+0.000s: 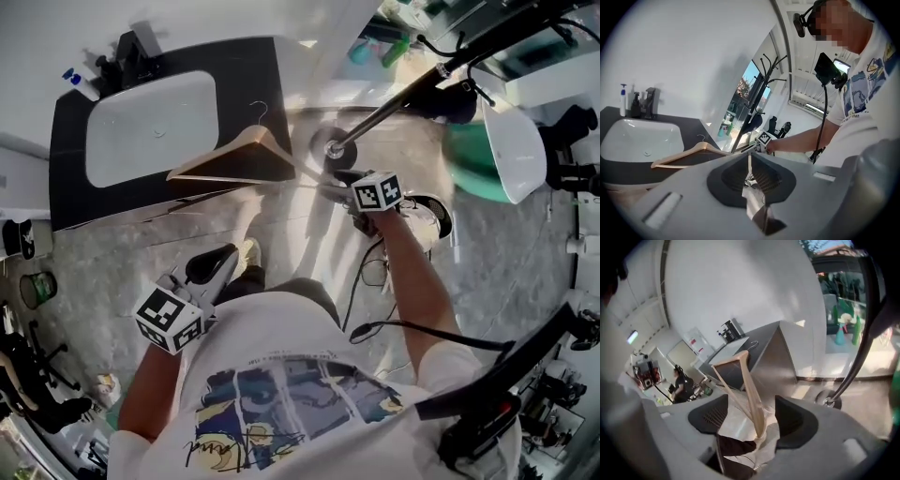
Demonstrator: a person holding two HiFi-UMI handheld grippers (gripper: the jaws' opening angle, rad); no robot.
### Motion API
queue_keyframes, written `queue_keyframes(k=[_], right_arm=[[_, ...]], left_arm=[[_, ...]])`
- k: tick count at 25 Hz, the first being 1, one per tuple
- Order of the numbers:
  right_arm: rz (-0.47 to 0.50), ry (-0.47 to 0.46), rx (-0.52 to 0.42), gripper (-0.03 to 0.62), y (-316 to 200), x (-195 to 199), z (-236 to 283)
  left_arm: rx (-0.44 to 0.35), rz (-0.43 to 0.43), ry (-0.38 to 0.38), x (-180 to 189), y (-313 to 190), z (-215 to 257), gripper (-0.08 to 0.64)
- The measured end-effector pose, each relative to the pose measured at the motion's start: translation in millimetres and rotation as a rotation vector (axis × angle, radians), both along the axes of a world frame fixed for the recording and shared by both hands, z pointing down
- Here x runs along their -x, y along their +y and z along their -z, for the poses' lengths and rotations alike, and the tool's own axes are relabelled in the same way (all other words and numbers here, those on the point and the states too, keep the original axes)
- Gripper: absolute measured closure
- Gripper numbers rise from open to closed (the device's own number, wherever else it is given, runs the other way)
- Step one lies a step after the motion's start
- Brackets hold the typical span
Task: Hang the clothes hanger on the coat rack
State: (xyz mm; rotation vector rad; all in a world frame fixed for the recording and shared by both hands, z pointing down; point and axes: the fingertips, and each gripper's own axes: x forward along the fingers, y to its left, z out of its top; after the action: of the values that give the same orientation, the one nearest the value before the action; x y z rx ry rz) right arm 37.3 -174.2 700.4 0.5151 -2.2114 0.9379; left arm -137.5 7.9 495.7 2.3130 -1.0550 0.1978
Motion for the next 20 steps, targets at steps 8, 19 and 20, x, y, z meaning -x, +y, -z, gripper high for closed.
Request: queue_keyframes(k=[8,19,20], right_arm=[[0.129,-0.166,0.248,0.284,5.3,22.8,-10.5],[0.577,-0.046,0.516,0.255,37.1,49.7,-32.3],[0.610,-0.030,0.541,0.255,40.5,51.0,-34.5]], left_arm=[[0.041,-0.057,0.004,7.6,-22.6,-7.5,0.538],[0.088,-0.047,-0.009,18.1,-41.3,-15.4,0.540],[0.094,-0.040,-0.008,19.3,-42.9,-16.3,0.541]])
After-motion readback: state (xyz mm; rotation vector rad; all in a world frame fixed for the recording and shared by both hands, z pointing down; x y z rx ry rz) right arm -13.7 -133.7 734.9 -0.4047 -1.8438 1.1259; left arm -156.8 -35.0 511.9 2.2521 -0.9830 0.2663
